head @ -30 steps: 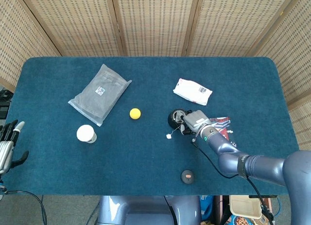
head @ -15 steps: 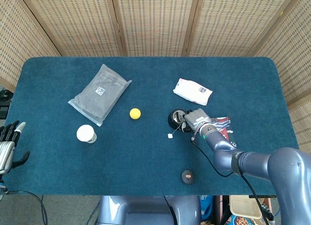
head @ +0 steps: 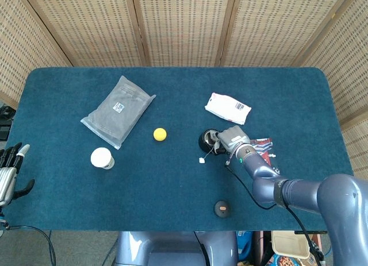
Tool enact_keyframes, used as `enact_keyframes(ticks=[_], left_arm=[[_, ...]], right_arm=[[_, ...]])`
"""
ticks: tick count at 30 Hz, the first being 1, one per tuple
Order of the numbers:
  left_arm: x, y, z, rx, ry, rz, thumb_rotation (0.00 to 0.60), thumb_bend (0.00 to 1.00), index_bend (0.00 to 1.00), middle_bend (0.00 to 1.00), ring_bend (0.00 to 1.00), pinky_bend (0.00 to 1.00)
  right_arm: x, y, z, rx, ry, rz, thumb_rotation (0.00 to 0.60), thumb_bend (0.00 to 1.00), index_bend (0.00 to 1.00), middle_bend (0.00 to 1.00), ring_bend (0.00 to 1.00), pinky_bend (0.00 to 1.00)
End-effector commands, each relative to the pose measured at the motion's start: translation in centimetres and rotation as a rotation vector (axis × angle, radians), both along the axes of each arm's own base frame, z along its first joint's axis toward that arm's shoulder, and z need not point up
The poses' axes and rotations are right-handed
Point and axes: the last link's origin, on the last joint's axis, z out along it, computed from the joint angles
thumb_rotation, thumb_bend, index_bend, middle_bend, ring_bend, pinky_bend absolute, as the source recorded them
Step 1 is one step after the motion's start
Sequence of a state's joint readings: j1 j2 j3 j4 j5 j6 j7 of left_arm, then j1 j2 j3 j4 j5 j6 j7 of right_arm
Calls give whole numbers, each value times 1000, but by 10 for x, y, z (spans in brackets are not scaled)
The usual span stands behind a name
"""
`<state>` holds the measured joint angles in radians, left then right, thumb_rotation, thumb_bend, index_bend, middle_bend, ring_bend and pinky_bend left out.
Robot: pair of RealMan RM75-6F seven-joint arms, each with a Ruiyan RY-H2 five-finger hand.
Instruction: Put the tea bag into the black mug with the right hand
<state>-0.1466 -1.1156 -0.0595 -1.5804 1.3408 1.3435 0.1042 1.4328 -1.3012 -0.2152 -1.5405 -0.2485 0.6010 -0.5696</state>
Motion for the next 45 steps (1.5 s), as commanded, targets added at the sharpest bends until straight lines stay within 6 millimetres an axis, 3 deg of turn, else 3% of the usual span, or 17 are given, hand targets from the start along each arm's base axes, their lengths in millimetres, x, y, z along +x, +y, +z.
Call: enact_keyframes(ticks=[1,29,45], left_arm=[[-1,0,0,1,-1,3,600,355,0,0,0,0],[-3,0,-1,-10,-19,7,600,355,0,0,0,0],[-6,-3,-4,-16,-22,20,600,355,0,0,0,0]], right_arm=[[0,0,0,3,3,-1,1,876,156,1000,1000,1000],[8,8,9,15,21,13,0,877,156,1000,1000,1000],[-3,1,-7,40,83,1,0,876,156,1000,1000,1000]])
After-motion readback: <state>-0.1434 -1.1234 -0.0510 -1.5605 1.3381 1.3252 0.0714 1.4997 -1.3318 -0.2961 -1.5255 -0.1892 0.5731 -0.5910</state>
